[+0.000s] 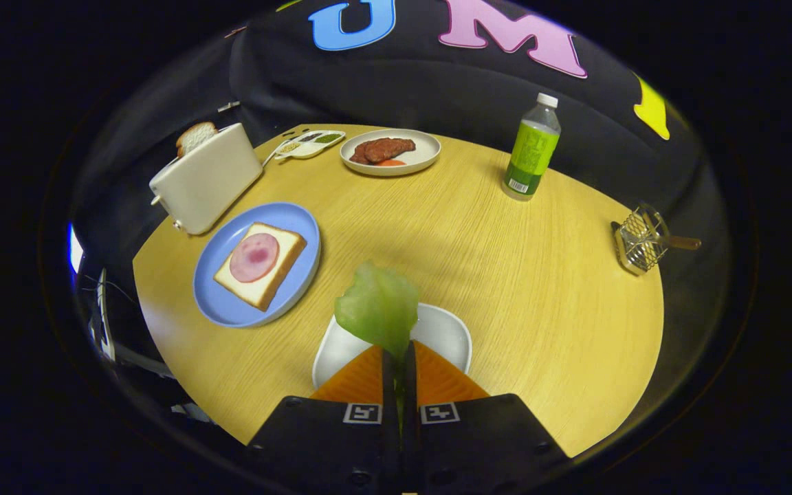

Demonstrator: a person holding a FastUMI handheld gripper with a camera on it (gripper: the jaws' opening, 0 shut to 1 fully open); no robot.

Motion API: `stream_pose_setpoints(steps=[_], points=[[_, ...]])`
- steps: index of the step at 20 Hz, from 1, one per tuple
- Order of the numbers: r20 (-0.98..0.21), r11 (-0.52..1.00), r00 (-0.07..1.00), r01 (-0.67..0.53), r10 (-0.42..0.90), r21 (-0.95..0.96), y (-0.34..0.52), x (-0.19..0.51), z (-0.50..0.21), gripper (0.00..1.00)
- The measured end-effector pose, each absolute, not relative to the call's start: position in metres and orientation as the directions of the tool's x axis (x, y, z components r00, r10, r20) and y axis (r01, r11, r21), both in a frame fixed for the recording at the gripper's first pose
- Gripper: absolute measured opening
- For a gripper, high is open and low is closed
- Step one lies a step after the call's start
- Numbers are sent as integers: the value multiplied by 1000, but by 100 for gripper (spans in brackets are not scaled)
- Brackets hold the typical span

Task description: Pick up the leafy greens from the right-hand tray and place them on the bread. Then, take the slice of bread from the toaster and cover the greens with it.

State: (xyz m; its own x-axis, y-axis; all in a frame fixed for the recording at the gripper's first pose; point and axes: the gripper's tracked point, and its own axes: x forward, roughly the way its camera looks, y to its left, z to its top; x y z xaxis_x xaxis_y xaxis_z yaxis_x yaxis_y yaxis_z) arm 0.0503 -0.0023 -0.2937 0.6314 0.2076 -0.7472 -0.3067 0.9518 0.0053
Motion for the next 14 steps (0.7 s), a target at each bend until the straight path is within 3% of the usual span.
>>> stream_pose_setpoints(steps=[8, 14], points=[[-643, 952, 706, -274, 296, 137, 80, 60, -209, 6], [-629, 930, 695, -338, 349, 144, 150, 81, -213, 6]])
